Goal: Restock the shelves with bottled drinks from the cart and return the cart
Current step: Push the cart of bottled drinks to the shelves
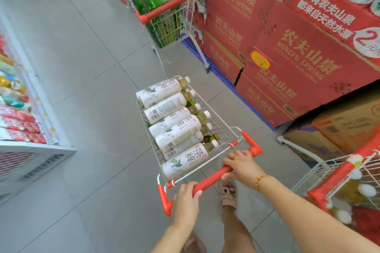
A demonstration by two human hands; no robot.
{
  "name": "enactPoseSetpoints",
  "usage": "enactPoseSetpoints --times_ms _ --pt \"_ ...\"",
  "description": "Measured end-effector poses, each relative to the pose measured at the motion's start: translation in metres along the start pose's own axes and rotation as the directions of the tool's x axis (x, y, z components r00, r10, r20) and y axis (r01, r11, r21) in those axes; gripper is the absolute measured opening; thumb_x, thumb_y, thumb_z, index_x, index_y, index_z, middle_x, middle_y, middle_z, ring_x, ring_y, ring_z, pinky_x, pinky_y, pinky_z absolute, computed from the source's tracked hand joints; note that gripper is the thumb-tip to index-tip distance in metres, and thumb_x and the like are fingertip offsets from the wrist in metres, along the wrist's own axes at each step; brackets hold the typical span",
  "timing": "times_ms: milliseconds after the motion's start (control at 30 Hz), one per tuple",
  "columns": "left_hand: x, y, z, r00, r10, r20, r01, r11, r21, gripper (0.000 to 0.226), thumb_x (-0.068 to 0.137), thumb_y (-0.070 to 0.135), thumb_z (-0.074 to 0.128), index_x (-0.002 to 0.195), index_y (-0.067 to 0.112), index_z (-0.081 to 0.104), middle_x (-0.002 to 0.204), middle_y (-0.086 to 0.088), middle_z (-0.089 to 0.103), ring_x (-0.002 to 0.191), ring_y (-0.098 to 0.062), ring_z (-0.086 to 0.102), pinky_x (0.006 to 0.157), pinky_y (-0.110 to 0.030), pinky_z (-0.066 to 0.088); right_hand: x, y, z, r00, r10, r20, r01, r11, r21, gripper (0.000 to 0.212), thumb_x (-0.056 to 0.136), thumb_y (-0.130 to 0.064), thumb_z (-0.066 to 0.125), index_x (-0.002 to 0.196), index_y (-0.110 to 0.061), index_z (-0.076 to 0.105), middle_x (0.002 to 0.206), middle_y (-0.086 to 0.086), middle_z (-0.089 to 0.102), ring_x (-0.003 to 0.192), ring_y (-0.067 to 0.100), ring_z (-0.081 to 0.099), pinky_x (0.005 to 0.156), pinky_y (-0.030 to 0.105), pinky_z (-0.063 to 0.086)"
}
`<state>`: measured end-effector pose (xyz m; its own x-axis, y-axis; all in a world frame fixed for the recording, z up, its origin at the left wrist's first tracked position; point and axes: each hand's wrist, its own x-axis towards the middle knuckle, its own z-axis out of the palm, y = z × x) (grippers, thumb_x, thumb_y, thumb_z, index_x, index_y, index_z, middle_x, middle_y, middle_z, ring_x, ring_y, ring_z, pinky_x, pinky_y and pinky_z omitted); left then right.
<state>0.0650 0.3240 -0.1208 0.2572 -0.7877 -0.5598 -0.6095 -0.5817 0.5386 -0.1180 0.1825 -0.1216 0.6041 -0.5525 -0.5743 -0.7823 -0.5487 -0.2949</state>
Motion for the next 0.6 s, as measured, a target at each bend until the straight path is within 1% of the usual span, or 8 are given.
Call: enactPoseSetpoints --times_ms 67,133,200,333,433,500,567,600 --pt "-0.009 -0.023 -0.013 0.998 -0.016 -0.062 0.020 0.998 0.062 0.019 0.095 0.036 0.048 0.113 0.037 0.054 0.106 0.011 0.054 0.097 -0.016 0.057 0.089 -0.031 0.042 0.008 -0.030 0.004 1.000 -0.008 0.003 0.008 1.000 -0.013 0.074 0.070 -0.075 0.014 0.114 -0.028 0.050 0.111 -0.005 0.050 0.111 0.020 0.042 0.098 0.037 0.022" --pt "-0.015 -0.045 -0.028 0.993 -0.042 -0.112 0.050 0.996 0.073 0.024 0.095 0.036 0.047 0.118 0.036 0.054 0.112 0.011 0.055 0.100 -0.017 0.054 0.089 -0.026 0.038 0.020 -0.060 0.006 0.999 -0.034 0.009 0.035 0.999 -0.030 0.082 0.066 -0.076 0.007 0.116 -0.027 0.050 0.113 -0.003 0.051 0.111 0.020 0.043 0.098 0.036 0.024" --pt "-0.016 -0.067 -0.044 0.985 -0.069 -0.157 0.082 0.994 0.079 0.028 0.096 0.036 0.046 0.123 0.033 0.054 0.116 0.011 0.055 0.103 -0.018 0.053 0.092 -0.026 0.034 0.035 -0.085 0.005 0.998 -0.056 0.004 0.056 0.998 -0.034 0.082 0.065 -0.076 0.009 0.114 -0.026 0.051 0.112 -0.003 0.052 0.110 0.021 0.043 0.096 0.035 0.024" --pt "-0.002 -0.110 -0.081 0.977 -0.090 -0.193 0.108 0.990 0.088 0.034 0.096 0.035 0.046 0.128 0.030 0.054 0.118 0.011 0.057 0.105 -0.021 0.052 0.095 -0.027 0.031 0.084 -0.133 -0.012 0.996 -0.073 0.058 0.074 0.997 -0.009 0.052 0.081 -0.067 0.042 0.112 -0.027 0.055 0.111 -0.004 0.055 0.110 0.019 0.043 0.096 0.034 0.025" --pt "0.017 -0.141 -0.117 0.972 -0.090 -0.219 0.097 0.995 0.020 0.031 0.095 0.032 0.050 0.125 0.029 0.058 0.115 0.009 0.059 0.103 -0.022 0.051 0.092 -0.024 0.031 0.127 -0.170 -0.030 0.989 -0.090 0.116 0.091 0.996 0.000 0.046 0.083 -0.064 0.048 0.110 -0.028 0.057 0.110 -0.002 0.057 0.109 0.020 0.044 0.094 0.035 0.027" --pt "0.031 -0.161 -0.144 0.960 -0.091 -0.264 0.088 0.996 -0.023 0.030 0.093 0.035 0.052 0.119 0.026 0.063 0.110 0.007 0.062 0.100 -0.023 0.054 0.090 -0.025 0.032 0.155 -0.194 -0.040 0.989 -0.096 0.109 0.098 0.995 -0.015 0.046 0.082 -0.065 0.048 0.107 -0.027 0.059 0.106 -0.002 0.058 0.109 0.021 0.045 0.095 0.035 0.028" --pt "0.046 -0.178 -0.170 0.948 -0.061 -0.313 0.049 0.998 -0.048 0.044 0.087 0.050 0.044 0.111 0.022 0.069 0.101 0.004 0.066 0.093 -0.025 0.059 0.086 -0.027 0.034 0.181 -0.217 -0.048 0.991 -0.108 0.075 0.111 0.994 -0.026 0.047 0.081 -0.066 0.047 0.102 -0.025 0.059 0.098 -0.004 0.055 0.108 0.020 0.045 0.096 0.035 0.029" --pt "0.055 -0.189 -0.181 0.941 -0.049 -0.334 0.033 0.998 -0.054 0.050 0.083 0.052 0.041 0.107 0.020 0.071 0.097 0.003 0.068 0.091 -0.025 0.061 0.085 -0.028 0.034 0.193 -0.228 -0.053 0.991 -0.117 0.066 0.119 0.992 -0.033 0.047 0.081 -0.067 0.046 0.100 -0.025 0.059 0.094 -0.006 0.051 0.108 0.020 0.045 0.096 0.035 0.030"
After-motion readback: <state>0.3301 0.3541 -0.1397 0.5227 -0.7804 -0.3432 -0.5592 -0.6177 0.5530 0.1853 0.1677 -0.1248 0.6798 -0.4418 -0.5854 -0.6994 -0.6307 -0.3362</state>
